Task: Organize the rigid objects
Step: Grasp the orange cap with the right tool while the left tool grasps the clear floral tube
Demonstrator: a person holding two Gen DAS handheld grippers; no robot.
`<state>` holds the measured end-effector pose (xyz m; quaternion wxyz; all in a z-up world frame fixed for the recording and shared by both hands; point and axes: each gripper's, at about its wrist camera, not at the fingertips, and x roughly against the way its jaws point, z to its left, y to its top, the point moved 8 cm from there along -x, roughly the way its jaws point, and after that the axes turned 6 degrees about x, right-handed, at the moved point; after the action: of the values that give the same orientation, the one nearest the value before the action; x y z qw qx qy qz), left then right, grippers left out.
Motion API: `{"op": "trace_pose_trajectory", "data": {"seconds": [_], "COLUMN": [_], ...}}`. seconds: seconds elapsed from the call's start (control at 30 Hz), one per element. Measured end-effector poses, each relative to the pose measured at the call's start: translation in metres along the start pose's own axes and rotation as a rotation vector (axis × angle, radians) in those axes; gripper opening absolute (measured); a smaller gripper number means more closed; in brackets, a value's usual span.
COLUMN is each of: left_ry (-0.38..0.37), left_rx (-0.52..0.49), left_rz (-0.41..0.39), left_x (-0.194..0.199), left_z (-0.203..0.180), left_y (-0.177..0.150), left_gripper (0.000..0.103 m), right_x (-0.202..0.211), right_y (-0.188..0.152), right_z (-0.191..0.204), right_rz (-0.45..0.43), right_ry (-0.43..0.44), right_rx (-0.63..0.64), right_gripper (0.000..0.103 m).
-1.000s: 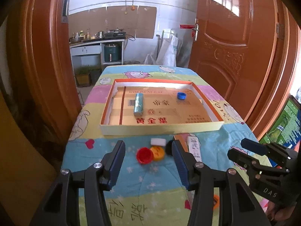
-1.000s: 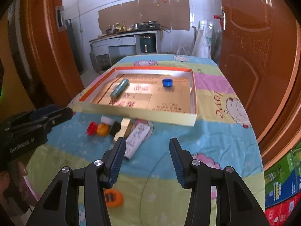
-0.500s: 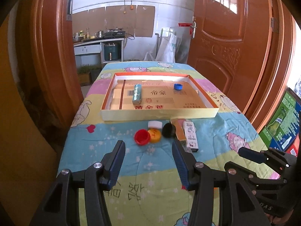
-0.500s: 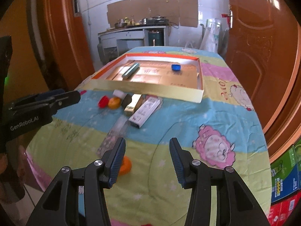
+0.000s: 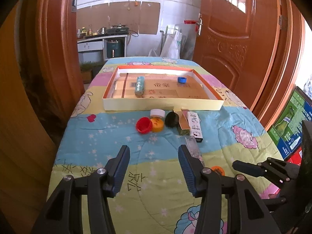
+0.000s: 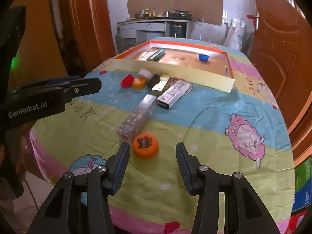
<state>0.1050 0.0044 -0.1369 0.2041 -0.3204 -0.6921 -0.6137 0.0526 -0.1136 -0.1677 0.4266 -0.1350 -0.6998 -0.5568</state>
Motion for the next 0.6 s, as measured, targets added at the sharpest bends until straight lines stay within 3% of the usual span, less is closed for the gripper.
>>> {"op": "trace_pose_trajectory", "data": {"seconds": [0.5, 0.6], "left_ry": [-0.015, -0.022], "left_rx": [-0.024, -0.025], "left_rz": [0.040, 0.044], "left_x": [-0.015, -0.016], "left_z": [-0.012, -0.015], "left_y": [-0.006, -0.007], "left_gripper": [0.052, 0.052], "right_x": [-0.022, -0.021], "right_y": [0.004, 0.004], "right_z": [0.003, 0.004], "right_rz": [-0.004, -0.008], "right_ry": [0.010, 0.013], "right_rx": [0.054, 0.066], "right_gripper": [0.050, 0.040]}}
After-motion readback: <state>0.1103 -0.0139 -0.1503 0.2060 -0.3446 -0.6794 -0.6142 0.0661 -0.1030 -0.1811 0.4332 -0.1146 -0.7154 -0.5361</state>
